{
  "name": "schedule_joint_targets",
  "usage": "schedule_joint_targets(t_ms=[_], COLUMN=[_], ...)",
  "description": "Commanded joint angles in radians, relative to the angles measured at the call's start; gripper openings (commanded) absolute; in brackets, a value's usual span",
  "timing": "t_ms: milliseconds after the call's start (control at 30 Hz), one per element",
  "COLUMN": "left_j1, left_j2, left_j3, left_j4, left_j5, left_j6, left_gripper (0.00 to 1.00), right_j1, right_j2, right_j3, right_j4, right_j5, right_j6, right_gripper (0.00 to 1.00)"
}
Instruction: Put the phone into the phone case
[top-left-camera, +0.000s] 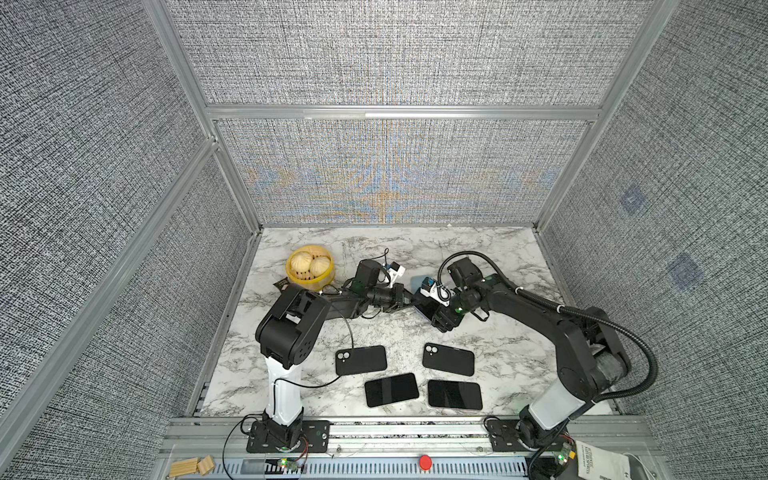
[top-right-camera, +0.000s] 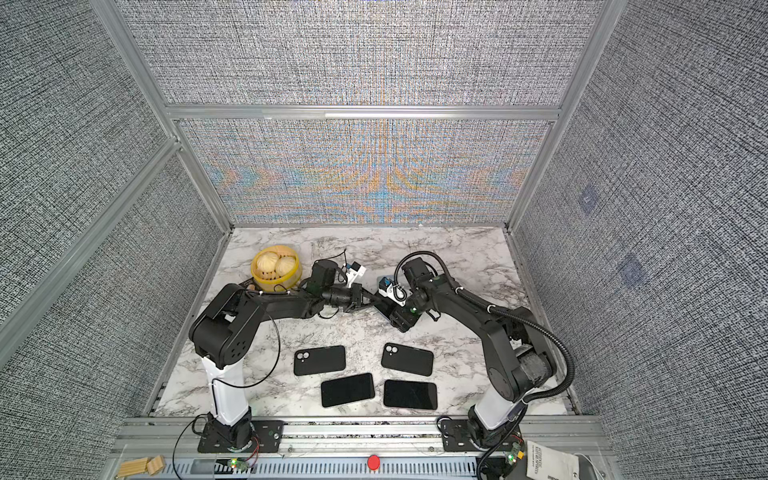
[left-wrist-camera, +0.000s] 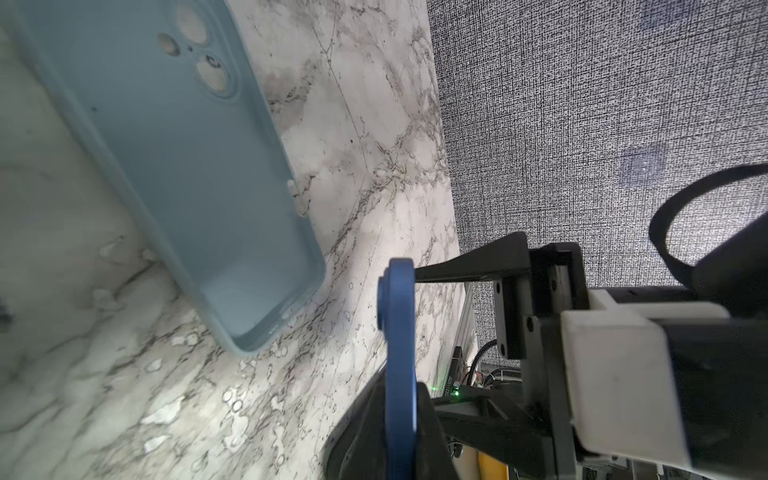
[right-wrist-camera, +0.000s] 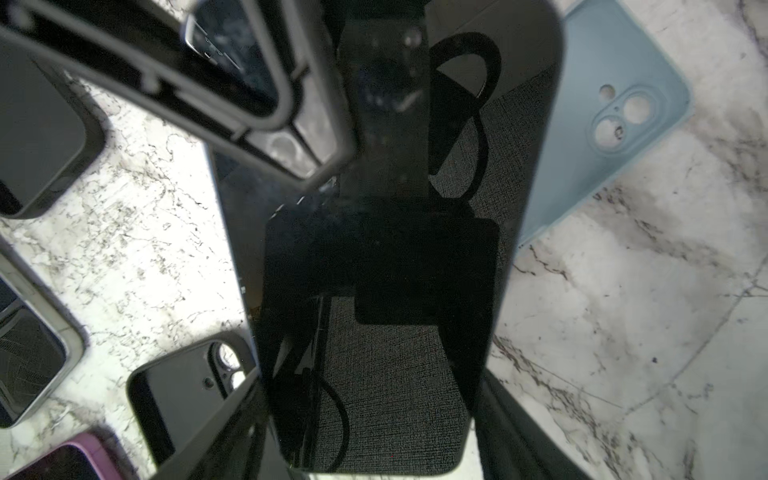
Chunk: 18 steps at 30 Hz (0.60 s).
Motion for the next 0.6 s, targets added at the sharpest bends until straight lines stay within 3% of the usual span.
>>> schedule_joint_targets(t_ms=[0, 100, 133, 267, 300, 400, 467, 567], left_j1=[-0.003, -0.002, -0.002, -0.002, -0.002, -0.003, -0.003, -0.002], left_j2=[-0.015, -0.034, -0.039, -0.059, -0.062, -0.07, -0.078, -0.091], left_j3=[0.003, 0.001, 0.0, -0.004, -0.006, -0.003, -0.004, -0.003], left_j4=[-0.012, -0.029, -0.035, -0.038, -0.033, -0.024, -0.02, -0.015], left_j5=[0.004, 0.002, -0.001, -0.002, -0.002, 0.003, 0.002, 0.001], left_j6=[0.029, 0.039, 0.042, 0.046, 0.042, 0.036, 0.034, 0.032], left_gripper=[0.03, 0.02, 0.01, 0.01, 0.01, 0.01, 0.01, 0.01], right_j1=[0.002, 0.006, 0.007, 0.006, 0.005, -0.008, -0.032, -0.087], right_j2=[-0.01, -0.051, -0.07, -0.126, -0.116, -0.067, -0.057, -0.055], right_j3=[0.022, 0.016, 0.011, 0.048, 0.104, 0.224, 0.225, 0.23], right_j4=[-0.03, -0.027, -0.019, -0.009, -0.078, -0.208, -0.173, -0.129], right_j5=[0.017, 0.05, 0.066, 0.17, 0.18, 0.118, 0.145, 0.058], right_j6=[0.069, 0.102, 0.114, 0.214, 0.256, 0.241, 0.261, 0.305], right_gripper=[0.68, 0.82, 0.98, 0.99, 0.99, 0.99, 0.99, 0.99])
